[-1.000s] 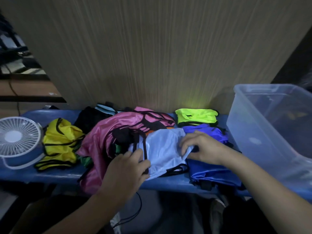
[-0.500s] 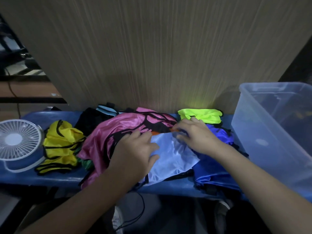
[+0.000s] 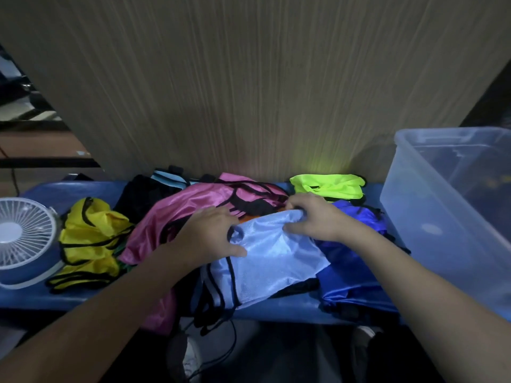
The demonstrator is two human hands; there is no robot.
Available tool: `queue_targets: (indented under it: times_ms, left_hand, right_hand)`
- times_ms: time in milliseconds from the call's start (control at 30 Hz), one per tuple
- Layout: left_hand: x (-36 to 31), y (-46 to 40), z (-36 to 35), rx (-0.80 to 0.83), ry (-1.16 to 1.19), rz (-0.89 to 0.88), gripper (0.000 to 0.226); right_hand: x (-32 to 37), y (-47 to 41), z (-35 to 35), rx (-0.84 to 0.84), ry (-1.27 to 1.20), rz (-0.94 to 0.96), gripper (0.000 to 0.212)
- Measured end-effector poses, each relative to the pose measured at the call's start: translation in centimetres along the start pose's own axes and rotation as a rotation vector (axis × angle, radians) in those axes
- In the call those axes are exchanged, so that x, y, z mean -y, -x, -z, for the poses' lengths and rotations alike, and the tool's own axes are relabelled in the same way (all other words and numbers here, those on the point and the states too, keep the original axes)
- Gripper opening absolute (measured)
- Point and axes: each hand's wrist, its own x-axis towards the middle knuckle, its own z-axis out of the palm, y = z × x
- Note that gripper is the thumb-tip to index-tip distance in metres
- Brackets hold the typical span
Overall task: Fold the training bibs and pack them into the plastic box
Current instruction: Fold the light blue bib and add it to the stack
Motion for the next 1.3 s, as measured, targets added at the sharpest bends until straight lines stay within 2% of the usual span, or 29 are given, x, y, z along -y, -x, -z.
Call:
queue_targets:
  times_ms: [133, 267, 333, 400, 533, 600, 667, 733, 867, 933, 1000, 1067, 1133, 1200, 1300]
  left_hand:
    - [0.3, 2.3, -0.2, -0.073, 0.411, 0.066, 0.038]
    - [-0.8, 5.1, 0.2, -0.163, 0.554, 0.151, 0.036]
    - [-1.4, 6.5, 0.2, -0.189, 0.668, 0.178, 0.034]
    - [-2.0, 7.9, -0.2, -0.18, 0.761, 0.213, 0.036]
    - [-3.4, 10.7, -2.4, -0.212, 0.885, 0.346, 0.06]
    - [-4.3, 11.9, -3.5, -0.217, 1.086, 0.405, 0.049]
    - [-5.1, 12.9, -4.1, -0.143, 1.269, 0.438, 0.022]
    - [-4.7, 13.4, -5.2, -0.121, 1.181, 0.405, 0.027]
    - [-3.8, 13.2, -5.1, -0.242, 0.828, 0.321, 0.067]
    - [-3.9, 11.8, -3.7, -0.323, 0.868, 0.194, 0.065]
    - [-3.9, 9.3, -1.8, -0.279, 1.02, 0.101, 0.062]
    - [-3.4, 6.5, -0.6, -0.235, 1.067, 0.052, 0.048]
    - [-2.7, 4.5, -0.2, -0.23, 0.995, 0.054, 0.038]
    - [-1.9, 3.7, -0.6, -0.231, 0.979, 0.059, 0.043]
    - [-1.1, 3.4, -1.4, -0.328, 1.045, 0.064, 0.042]
  right_hand:
    - [2.1, 1.7, 1.8, -0.084, -0.428, -0.031, 0.027]
    - [3.7, 2.5, 2.2, -0.182, -0.801, -0.041, 0.024]
    - [4.3, 2.5, 2.3, -0.219, -0.862, -0.029, 0.023]
    - [4.9, 2.2, 2.3, -0.237, -0.749, 0.009, 0.023]
    - [6.4, 1.7, 2.1, -0.251, -0.412, 0.103, 0.024]
    - [7.0, 1.4, 2.0, -0.252, -0.313, 0.142, 0.026]
    - [7.2, 1.2, 2.0, -0.198, -0.274, 0.162, 0.026]
    - [7.2, 1.2, 1.8, -0.105, -0.249, 0.186, 0.027]
    - [7.8, 1.0, 1.1, -0.009, -0.168, 0.252, 0.032]
    - [8.5, 1.0, 0.9, 0.016, -0.17, 0.294, 0.032]
    - [9.1, 0.8, 0.6, 0.047, -0.175, 0.318, 0.034]
    - [9.2, 0.8, 0.3, 0.063, -0.173, 0.296, 0.032]
    - [9.1, 1.1, 0.4, 0.056, -0.147, 0.266, 0.032]
    - [8.3, 1.3, 0.7, 0.068, -0.214, 0.207, 0.035]
    - [6.7, 1.8, 1.3, 0.197, -0.268, 0.04, 0.041]
